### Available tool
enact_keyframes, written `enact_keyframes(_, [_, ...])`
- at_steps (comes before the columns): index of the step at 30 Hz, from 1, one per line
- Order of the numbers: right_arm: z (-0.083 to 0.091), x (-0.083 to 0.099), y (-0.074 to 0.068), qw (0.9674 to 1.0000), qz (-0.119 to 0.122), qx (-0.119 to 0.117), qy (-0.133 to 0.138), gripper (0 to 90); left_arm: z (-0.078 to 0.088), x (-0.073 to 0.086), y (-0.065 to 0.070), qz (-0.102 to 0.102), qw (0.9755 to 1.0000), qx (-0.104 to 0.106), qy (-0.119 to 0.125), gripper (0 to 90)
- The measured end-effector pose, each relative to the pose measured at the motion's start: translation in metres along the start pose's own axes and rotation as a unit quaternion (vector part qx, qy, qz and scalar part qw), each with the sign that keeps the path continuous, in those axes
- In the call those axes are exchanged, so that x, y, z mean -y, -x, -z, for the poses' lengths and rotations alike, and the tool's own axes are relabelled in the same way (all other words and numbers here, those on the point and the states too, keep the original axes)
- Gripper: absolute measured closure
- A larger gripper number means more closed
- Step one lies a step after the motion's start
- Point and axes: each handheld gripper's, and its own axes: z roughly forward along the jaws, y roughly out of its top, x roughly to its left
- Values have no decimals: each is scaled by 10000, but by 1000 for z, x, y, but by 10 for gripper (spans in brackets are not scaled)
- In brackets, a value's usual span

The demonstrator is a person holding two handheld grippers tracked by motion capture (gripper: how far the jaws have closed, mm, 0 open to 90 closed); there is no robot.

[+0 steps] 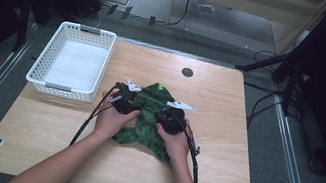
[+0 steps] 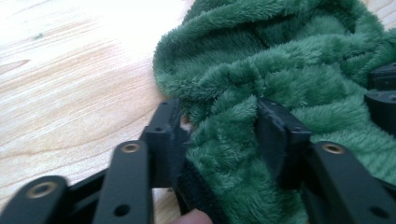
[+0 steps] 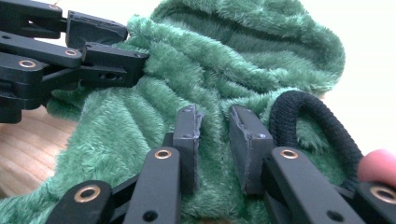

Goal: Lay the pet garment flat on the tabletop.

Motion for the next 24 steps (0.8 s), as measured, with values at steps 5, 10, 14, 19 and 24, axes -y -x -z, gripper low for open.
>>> enact_keyframes(5, [27,5,-6,9972,237,-87,698,643,29,8,-5,170,9977,-37,654,330])
enact_keyframes(10, [57,10,-4,9970,169,-264,708,602,64,23,-9,185,9934,203,1113,345])
enact_keyframes(14, [61,20,0,9988,7,-446,224,590,70,35,10,-67,9941,624,886,386])
enact_keyframes(19, [53,31,-6,9986,151,-494,-137,589,56,44,35,-472,9938,879,481,416])
enact_keyframes(24, [43,35,-12,9986,251,-313,-339,678,41,50,47,-750,9950,607,245,527])
